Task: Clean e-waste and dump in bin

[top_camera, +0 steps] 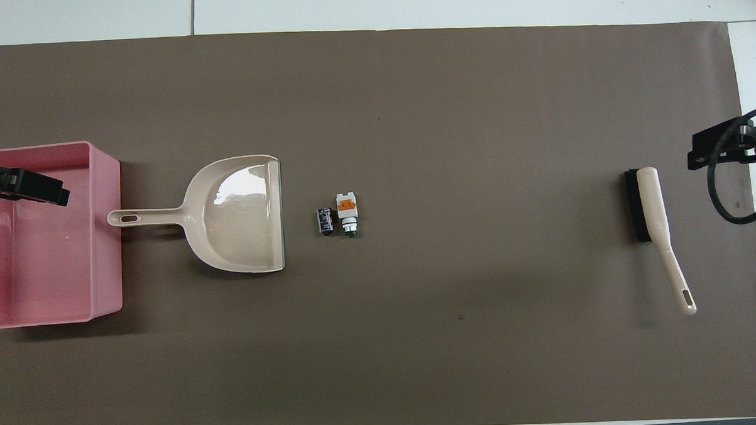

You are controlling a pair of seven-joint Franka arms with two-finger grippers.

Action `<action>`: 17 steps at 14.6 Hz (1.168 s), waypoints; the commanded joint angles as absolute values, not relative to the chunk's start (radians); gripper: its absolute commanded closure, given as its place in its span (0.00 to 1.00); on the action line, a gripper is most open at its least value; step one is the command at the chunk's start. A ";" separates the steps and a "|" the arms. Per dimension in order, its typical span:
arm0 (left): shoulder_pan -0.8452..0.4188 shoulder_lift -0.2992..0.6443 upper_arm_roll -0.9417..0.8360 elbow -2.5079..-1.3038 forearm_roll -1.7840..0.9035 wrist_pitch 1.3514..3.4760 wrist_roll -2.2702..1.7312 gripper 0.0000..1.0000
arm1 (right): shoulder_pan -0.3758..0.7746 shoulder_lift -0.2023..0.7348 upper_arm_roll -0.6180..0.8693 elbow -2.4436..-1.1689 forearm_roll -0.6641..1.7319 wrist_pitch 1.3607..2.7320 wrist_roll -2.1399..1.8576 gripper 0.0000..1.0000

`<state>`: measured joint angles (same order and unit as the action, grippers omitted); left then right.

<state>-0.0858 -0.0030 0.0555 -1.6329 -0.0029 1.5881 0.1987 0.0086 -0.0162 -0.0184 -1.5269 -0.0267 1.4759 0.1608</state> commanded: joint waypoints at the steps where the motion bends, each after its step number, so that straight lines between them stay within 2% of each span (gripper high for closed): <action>1: -0.078 -0.038 0.054 -1.678 -0.017 1.598 0.207 0.02 | -0.002 -0.021 -0.009 -1.535 -0.025 1.471 0.133 0.01; 7: -0.078 -0.040 0.054 -1.680 -0.017 1.601 0.213 0.02 | -0.002 -0.021 -0.009 -1.536 -0.025 1.470 0.132 0.01; 11: -0.078 -0.057 0.054 -1.726 -0.017 1.661 0.236 0.02 | -0.002 -0.021 -0.009 -1.537 -0.025 1.470 0.138 0.01; 17: -0.081 -0.072 0.054 -1.819 -0.012 1.805 0.691 0.02 | -0.005 -0.040 -0.011 -1.574 -0.025 1.482 0.130 0.01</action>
